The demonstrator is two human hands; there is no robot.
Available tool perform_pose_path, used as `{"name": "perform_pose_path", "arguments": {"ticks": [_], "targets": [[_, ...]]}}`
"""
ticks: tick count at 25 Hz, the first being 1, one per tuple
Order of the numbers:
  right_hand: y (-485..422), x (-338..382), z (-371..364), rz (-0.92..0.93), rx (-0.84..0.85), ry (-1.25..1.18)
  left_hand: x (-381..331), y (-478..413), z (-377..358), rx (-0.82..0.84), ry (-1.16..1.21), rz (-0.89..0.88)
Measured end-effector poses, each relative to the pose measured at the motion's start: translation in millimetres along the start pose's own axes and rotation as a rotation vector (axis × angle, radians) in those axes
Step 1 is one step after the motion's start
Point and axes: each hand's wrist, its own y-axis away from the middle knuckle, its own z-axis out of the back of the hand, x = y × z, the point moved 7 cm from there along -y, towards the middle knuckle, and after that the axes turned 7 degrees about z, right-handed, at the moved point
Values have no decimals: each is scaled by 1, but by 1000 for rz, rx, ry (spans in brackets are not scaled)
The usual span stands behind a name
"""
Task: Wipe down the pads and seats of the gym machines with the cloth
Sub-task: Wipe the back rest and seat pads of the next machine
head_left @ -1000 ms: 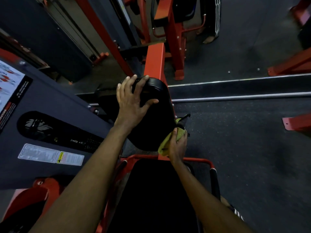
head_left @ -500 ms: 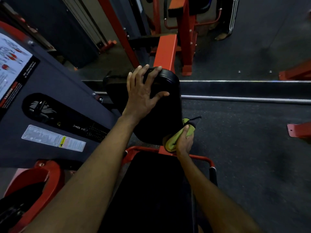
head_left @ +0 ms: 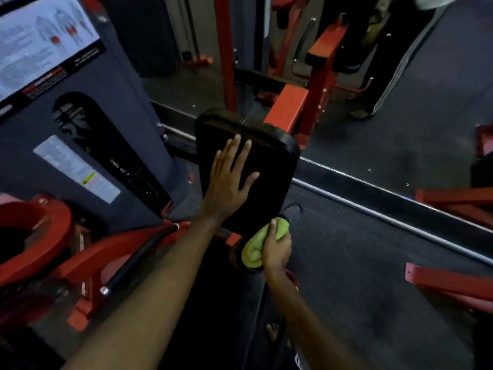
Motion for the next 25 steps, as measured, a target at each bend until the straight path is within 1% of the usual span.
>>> {"name": "perform_pose_path", "arguments": {"ticks": [1,3,4,5,7,8,10,11,12,14,15,17,18,19,21,25], "targets": [[7,17,2,216,36,135,20,22,0,-35,21,80],[32,61,-5,780,162,364,71,69,-3,-74,64,253],[46,83,-15,1032,222,429,95,93,-6,-78,68,331],[61,111,-27,1233,270,463,117,116,-12,-63,49,394],[86,161,-55,1518,332,531,152,164,-30,36,-8,553],[95,177,-70,1630,346,600,164,187,-41,116,-15,647],[93,193,-99,1809,379,811,178,222,-67,245,-29,752],[83,197,-109,1844,383,930,183,237,-81,295,-43,784],[68,201,-116,1829,372,1058,188,253,-96,384,-66,832],[42,201,-124,1721,338,1327,192,290,-128,596,-122,900],[34,193,-127,1685,331,1458,195,310,-141,670,-155,924],[24,157,-136,1664,400,1714,200,342,-159,763,-193,981],[21,140,-139,1669,431,1802,204,354,-166,795,-202,1002],[18,127,-144,1680,454,1853,209,362,-174,810,-201,1027],[17,118,-157,1715,508,1875,219,371,-182,818,-178,1058],[20,117,-169,1713,552,1889,230,372,-187,879,-145,1046]]}}
